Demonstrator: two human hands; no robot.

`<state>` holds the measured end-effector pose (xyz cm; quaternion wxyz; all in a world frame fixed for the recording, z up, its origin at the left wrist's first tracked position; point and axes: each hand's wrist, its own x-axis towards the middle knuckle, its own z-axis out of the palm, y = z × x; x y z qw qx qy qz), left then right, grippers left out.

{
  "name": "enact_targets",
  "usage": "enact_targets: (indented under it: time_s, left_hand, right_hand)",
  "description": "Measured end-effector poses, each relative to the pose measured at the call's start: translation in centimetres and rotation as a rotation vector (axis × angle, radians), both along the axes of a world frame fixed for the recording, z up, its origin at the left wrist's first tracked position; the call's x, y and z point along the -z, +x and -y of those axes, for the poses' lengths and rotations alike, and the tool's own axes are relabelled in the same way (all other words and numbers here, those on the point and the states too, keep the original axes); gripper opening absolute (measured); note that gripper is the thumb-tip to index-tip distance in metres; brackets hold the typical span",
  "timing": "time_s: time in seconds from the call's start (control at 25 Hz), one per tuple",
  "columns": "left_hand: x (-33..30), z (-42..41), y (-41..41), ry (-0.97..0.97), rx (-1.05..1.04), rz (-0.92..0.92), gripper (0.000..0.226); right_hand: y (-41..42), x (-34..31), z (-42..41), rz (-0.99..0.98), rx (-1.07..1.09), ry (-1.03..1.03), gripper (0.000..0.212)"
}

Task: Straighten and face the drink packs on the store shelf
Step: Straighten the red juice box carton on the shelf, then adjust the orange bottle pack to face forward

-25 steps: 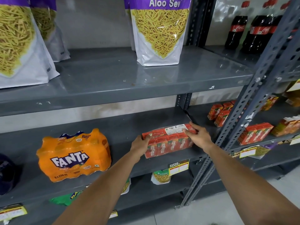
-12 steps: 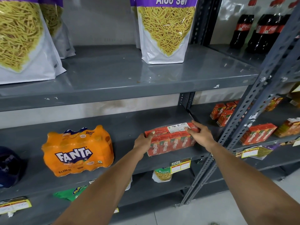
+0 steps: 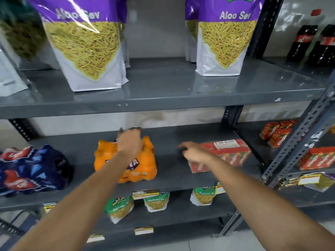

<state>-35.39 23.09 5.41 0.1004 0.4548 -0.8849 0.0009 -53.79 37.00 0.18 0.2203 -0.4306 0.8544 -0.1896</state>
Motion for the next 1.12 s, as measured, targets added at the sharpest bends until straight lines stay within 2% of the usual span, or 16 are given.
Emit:
enact_targets:
  time_s: [0.08,0.16,0.24,0.28,0.44,0.68,0.8,1.12]
  left_hand:
    - [1.0,3.6,5.8,0.046,-0.179,-0.085,0.042]
    - [2.5,5.7,9.6,0.309,-0.37,-0.241,0.059]
    - [3.5,6.2,11.0,0.641,-0.437,-0.352,0.092]
    - [3.8,6.1,11.2,0.734,-0.441,-0.383,0.099]
    - [3.4,5.7,10.6,0.775,-0.367,-0.336,0.092]
    - [3.3,4.2,8.7,0.835,-0.273,-0.309,0.09]
    - [3.2,3.2,7.6,0.852,-0.239,-0.325,0.085]
    - [3.5,2.4,6.5,0.856,-0.215,-0.336,0.079]
  right_hand:
    - [5.1,-1.0,3.2,0.218,-0.103,-0.115,0.04]
    - [8.2,-1.8,5.0,0.396,-0.049,-0.249,0.053]
    - [9.5,-1.7,5.4,0.402,0.014,-0.283,0.063]
    - [9.6,-1.3,5.3,0.37,0.016,-0.264,0.065]
    - [9.0,-0.2,5.2,0.309,0.06,-0.233,0.071]
    - [7.0,-0.6,2.6,0.398,0.181,-0.232,0.046]
    - [6.3,-0.3,1.5,0.412,0.241,-0.275,0.055]
    - [6.4,-0.7,0.4,0.396,0.29,-0.269,0.051]
